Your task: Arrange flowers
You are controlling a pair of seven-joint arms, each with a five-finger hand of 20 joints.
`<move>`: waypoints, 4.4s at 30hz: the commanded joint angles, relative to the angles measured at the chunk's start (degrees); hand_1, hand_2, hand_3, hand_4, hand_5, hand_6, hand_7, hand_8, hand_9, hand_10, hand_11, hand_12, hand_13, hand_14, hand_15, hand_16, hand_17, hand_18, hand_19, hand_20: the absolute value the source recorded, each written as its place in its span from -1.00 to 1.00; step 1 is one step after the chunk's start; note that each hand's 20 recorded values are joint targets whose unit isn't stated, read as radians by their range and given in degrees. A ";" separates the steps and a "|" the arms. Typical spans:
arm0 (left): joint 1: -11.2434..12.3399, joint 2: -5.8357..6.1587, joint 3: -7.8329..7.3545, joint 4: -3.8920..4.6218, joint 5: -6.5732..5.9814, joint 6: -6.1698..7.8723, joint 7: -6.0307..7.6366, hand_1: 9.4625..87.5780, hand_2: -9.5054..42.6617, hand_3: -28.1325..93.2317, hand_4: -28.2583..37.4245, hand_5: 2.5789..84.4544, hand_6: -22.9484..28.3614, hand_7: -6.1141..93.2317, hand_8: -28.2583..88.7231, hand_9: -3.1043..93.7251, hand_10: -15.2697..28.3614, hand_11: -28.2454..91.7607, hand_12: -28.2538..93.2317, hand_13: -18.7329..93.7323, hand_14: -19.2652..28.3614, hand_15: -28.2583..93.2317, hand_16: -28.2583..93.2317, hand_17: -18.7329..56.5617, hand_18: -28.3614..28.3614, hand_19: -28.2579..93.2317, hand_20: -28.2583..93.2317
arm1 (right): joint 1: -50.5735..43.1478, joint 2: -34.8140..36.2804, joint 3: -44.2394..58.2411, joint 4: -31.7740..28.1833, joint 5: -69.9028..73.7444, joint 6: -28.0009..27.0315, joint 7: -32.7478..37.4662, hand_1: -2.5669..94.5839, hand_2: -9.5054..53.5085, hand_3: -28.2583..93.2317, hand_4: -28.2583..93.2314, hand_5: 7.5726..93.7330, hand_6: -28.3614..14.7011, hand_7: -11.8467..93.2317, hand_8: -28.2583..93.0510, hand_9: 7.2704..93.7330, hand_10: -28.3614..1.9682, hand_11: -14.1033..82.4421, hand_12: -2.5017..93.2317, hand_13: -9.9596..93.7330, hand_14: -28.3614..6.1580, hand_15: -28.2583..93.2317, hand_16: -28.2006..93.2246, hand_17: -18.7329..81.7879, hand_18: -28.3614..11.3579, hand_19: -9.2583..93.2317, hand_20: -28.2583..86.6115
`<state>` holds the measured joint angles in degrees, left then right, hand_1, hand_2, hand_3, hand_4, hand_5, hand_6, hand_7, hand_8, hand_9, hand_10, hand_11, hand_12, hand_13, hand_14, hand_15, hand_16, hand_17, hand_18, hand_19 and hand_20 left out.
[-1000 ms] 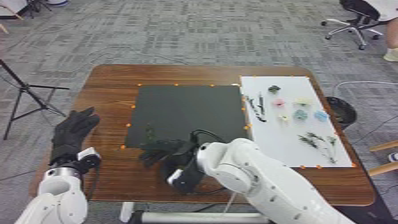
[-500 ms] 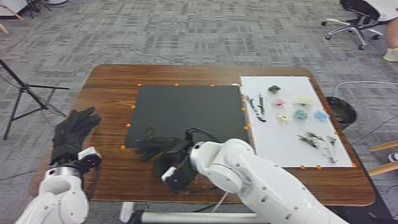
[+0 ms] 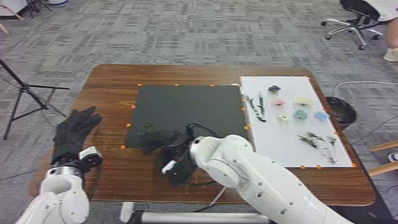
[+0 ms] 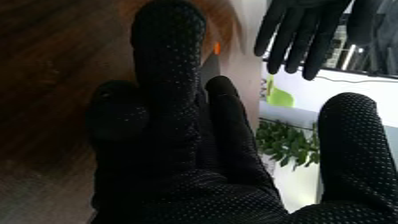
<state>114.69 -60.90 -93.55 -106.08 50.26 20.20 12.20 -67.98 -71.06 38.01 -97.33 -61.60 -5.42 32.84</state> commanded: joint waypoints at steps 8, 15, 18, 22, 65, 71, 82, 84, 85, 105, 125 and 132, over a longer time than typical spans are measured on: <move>1.33 -0.55 -0.73 -0.78 -0.32 -0.09 -0.21 -0.66 0.13 0.53 -1.00 0.20 0.01 -0.59 -0.64 0.14 0.38 -0.17 -0.32 0.09 0.52 -0.27 -0.50 -0.27 0.42 -0.35 -0.21 | -3.02 6.61 4.85 -9.11 12.37 -0.87 2.25 -0.58 -0.37 0.32 -0.68 -0.10 -0.09 -0.75 -0.64 -0.10 -0.08 -0.60 -0.85 0.84 0.10 0.20 -0.08 0.48 -0.38 0.93 0.06; 2.25 -0.88 -1.73 -1.19 -0.33 -0.14 0.02 -0.66 0.13 0.53 -1.00 0.21 0.01 -0.59 -0.64 0.14 0.38 -0.17 -0.32 0.09 0.52 -0.27 -0.50 -0.27 0.42 -0.35 -0.21 | -11.79 16.84 19.83 -21.19 6.90 0.68 -2.74 -0.43 -0.54 0.31 -0.64 0.03 -0.06 -0.69 -0.62 0.14 -0.29 -0.55 -0.71 0.80 0.08 0.18 -0.07 0.43 -0.40 0.89 0.08; 2.53 -1.06 -2.19 -1.24 0.13 -0.61 -0.22 -0.66 0.10 0.54 -1.00 0.21 0.01 -0.59 -0.64 0.14 0.38 -0.17 -0.32 0.09 0.52 -0.26 -0.50 -0.27 0.42 -0.35 -0.21 | -20.13 20.55 31.06 -26.18 -7.32 0.92 -7.45 -0.36 -0.70 0.36 -0.65 0.13 -0.01 -0.62 -0.62 0.27 -0.32 -0.53 -0.61 0.63 -0.08 0.14 -0.08 0.22 -0.57 0.71 0.17; 3.07 -1.34 -2.71 -1.11 1.33 -2.24 -0.10 -0.53 -0.25 0.57 -0.99 0.19 0.01 -0.59 -0.64 0.14 0.37 -0.17 -0.31 0.09 0.52 -0.26 -0.49 -0.28 0.43 -0.34 -0.21 | -34.23 23.50 46.51 -30.69 -27.80 7.29 -12.13 -0.35 -0.88 0.40 -0.68 0.18 0.02 -0.55 -0.61 0.31 -0.32 -0.50 -0.58 0.49 -0.21 0.13 -0.09 0.06 -0.67 0.53 0.24; 4.21 -2.59 -3.02 -2.01 11.67 -7.61 2.41 -0.40 -0.56 0.53 -0.80 0.20 -0.01 -0.55 -0.65 0.16 0.35 -0.15 -0.31 0.11 0.52 -0.24 -0.50 -0.25 0.43 -0.35 -0.19 | -57.55 22.28 58.67 -16.37 -66.51 16.09 -5.77 -0.17 -1.00 0.45 -0.82 0.45 0.17 -0.29 -0.60 0.64 0.02 -0.03 -0.34 0.86 0.37 0.21 0.01 0.43 -0.38 0.79 0.32; 4.13 -2.71 -2.90 -2.06 12.07 -8.11 2.22 -0.40 -0.55 0.53 -0.80 0.20 -0.01 -0.55 -0.65 0.16 0.35 -0.15 -0.31 0.11 0.52 -0.24 -0.50 -0.25 0.43 -0.35 -0.19 | -56.57 23.45 55.33 -15.75 -71.29 11.66 -5.83 -0.12 -1.00 0.44 -0.84 0.44 0.14 -0.30 -0.60 0.63 0.00 -0.04 -0.34 0.87 0.38 0.20 0.02 0.45 -0.32 0.79 0.30; 4.35 -2.47 -3.58 -2.39 11.86 -8.33 1.72 -0.40 -0.54 0.53 -0.81 0.20 -0.01 -0.56 -0.65 0.15 0.34 -0.15 -0.31 0.11 0.51 -0.24 -0.50 -0.25 0.42 -0.35 -0.19 | -54.00 25.08 55.41 -17.51 -68.71 6.72 -4.11 0.41 -1.00 0.24 -0.70 0.51 0.21 -0.32 -0.12 0.87 0.29 -0.21 -0.02 1.00 0.56 0.23 0.04 0.63 -0.16 0.85 0.27; 4.38 -2.44 -3.64 -2.46 11.72 -8.32 1.59 -0.40 -0.54 0.53 -0.81 0.20 -0.01 -0.56 -0.65 0.16 0.34 -0.15 -0.31 0.11 0.51 -0.24 -0.50 -0.25 0.42 -0.35 -0.19 | -54.00 24.99 57.17 -19.90 -66.75 5.99 -3.05 0.40 -1.00 0.27 -0.70 0.53 0.21 -0.31 -0.13 0.88 0.31 -0.20 -0.03 1.00 0.58 0.24 0.03 0.64 -0.15 0.85 0.27; 4.55 -2.43 -3.78 -2.57 11.67 -8.34 1.58 -0.40 -0.54 0.53 -0.81 0.20 -0.01 -0.56 -0.64 0.16 0.34 -0.15 -0.31 0.11 0.52 -0.24 -0.50 -0.25 0.42 -0.35 -0.19 | -53.85 24.99 57.95 -21.08 -66.54 5.60 -2.71 0.40 -1.00 0.28 -0.70 0.54 0.21 -0.30 -0.14 0.89 0.32 -0.19 -0.04 1.00 0.58 0.25 0.02 0.65 -0.15 0.85 0.27; 4.24 -1.13 -5.37 -3.05 12.00 -10.94 0.76 -0.44 -0.53 0.54 -0.80 0.20 0.00 -0.57 -0.64 0.15 0.35 -0.15 -0.30 0.11 0.52 -0.24 -0.50 -0.26 0.43 -0.35 -0.20 | -22.27 21.35 27.25 -26.68 -48.93 9.73 -3.79 0.35 -1.00 0.34 -0.65 0.58 0.15 -0.23 -0.21 0.95 0.30 -0.19 -0.10 1.00 0.61 0.32 -0.08 0.72 -0.05 0.87 0.21; 3.64 -0.95 -5.28 -2.80 12.82 -14.67 -0.99 -0.46 -0.55 0.54 -0.80 0.19 0.00 -0.58 -0.64 0.14 0.35 -0.16 -0.30 0.10 0.54 -0.25 -0.49 -0.27 0.43 -0.37 -0.20 | 0.57 2.26 1.57 -2.34 -42.00 11.10 1.01 0.34 -1.00 0.34 -0.66 0.59 0.15 -0.21 -0.25 0.96 0.28 -0.24 -0.12 1.00 0.59 0.30 -0.10 0.72 -0.04 0.87 0.20; 2.46 -1.31 -4.85 -2.09 13.44 -17.06 -1.12 -0.48 -0.54 0.55 -0.79 0.18 0.00 -0.58 -0.64 0.14 0.35 -0.17 -0.30 0.10 0.54 -0.25 -0.49 -0.28 0.44 -0.37 -0.20 | 0.63 0.22 0.66 0.21 -45.39 12.24 0.60 0.34 -1.00 0.33 -0.65 0.60 0.14 -0.21 -0.28 0.99 0.27 -0.31 -0.20 1.00 0.59 0.28 -0.10 0.72 -0.02 0.86 0.18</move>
<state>118.01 -62.01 -98.69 -108.58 62.80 5.87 11.58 -67.51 -68.82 39.27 -97.80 -105.21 5.19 34.08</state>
